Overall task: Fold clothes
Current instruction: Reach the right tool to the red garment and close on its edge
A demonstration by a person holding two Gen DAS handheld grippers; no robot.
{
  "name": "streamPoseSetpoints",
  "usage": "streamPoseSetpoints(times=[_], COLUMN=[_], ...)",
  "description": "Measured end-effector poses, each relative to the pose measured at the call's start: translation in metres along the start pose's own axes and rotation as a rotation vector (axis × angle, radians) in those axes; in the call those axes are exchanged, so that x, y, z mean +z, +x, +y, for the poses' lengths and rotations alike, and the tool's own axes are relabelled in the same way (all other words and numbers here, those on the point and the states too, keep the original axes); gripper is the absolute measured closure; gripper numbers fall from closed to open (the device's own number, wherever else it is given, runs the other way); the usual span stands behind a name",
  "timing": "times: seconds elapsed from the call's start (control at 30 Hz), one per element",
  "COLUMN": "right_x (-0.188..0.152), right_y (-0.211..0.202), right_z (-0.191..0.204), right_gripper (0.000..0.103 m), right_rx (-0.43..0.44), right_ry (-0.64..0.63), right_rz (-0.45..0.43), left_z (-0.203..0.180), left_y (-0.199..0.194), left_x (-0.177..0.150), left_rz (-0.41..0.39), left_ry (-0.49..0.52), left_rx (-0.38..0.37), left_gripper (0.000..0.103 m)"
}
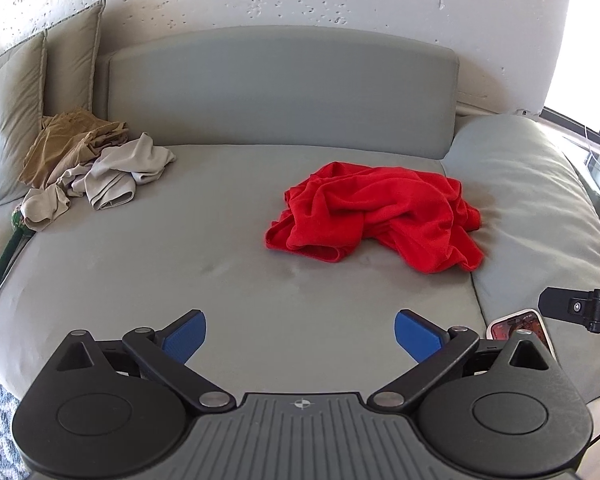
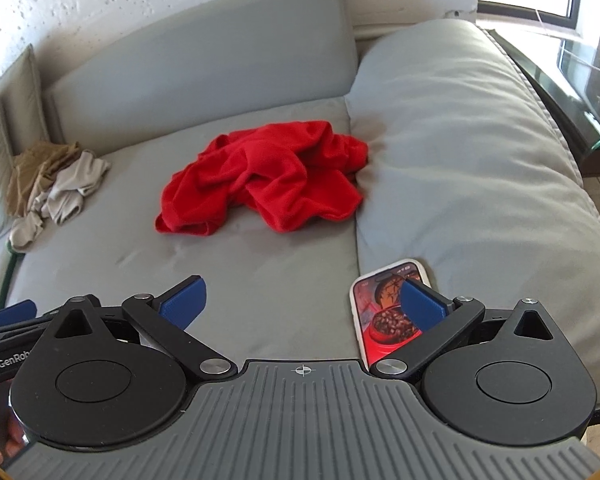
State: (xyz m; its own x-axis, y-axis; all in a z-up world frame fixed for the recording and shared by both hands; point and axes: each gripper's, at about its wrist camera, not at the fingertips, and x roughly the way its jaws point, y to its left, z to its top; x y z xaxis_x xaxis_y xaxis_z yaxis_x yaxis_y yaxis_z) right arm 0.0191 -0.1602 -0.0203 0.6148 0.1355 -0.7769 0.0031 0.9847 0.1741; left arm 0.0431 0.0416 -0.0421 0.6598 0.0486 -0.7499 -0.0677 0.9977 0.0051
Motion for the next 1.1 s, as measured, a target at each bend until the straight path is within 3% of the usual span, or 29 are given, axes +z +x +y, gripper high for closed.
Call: streamPoseSetpoints(times=[0.2, 0.4, 0.6, 0.77, 0.93, 1.1], right_x=[-0.004, -0.005, 0.004, 0.014, 0.05, 0.057], right_y=[0.044, 0.1, 0.156, 0.18, 0.176, 0.169], right_z=[-0.016, -0.034, -0.048, -0.055, -0.055, -0.044], right_gripper=[0.013, 0.004, 0.004, 0.0, 0.0, 0.0], right_rx=[-0.097, -0.302, -0.416, -0.431, -0.352, -0.281], right_ry=[-0.029, -0.023, -0.003, 0.009, 0.065, 0.037], right_rz=[-0.109, -0.224, -0.226, -0.274, -0.356, -0.35], left_z=[-0.003, -0.005, -0.004, 0.002, 0.006, 0.009], left_y=[0.016, 0.044, 0.067, 0.086, 0.097, 0.105], left_x=[-0.004, -0.005, -0.002, 0.001, 0.007, 0.007], left_rz=[0.028, 0.071, 0.09, 0.102, 0.074, 0.081], left_ry=[-0.011, -0.015, -0.014, -0.034, -0.027, -0.037], left_rx=[-0.012, 0.009, 0.04, 0.062, 0.099, 0.101], left_gripper=[0.002, 0.002, 0.002, 0.002, 0.002, 0.001])
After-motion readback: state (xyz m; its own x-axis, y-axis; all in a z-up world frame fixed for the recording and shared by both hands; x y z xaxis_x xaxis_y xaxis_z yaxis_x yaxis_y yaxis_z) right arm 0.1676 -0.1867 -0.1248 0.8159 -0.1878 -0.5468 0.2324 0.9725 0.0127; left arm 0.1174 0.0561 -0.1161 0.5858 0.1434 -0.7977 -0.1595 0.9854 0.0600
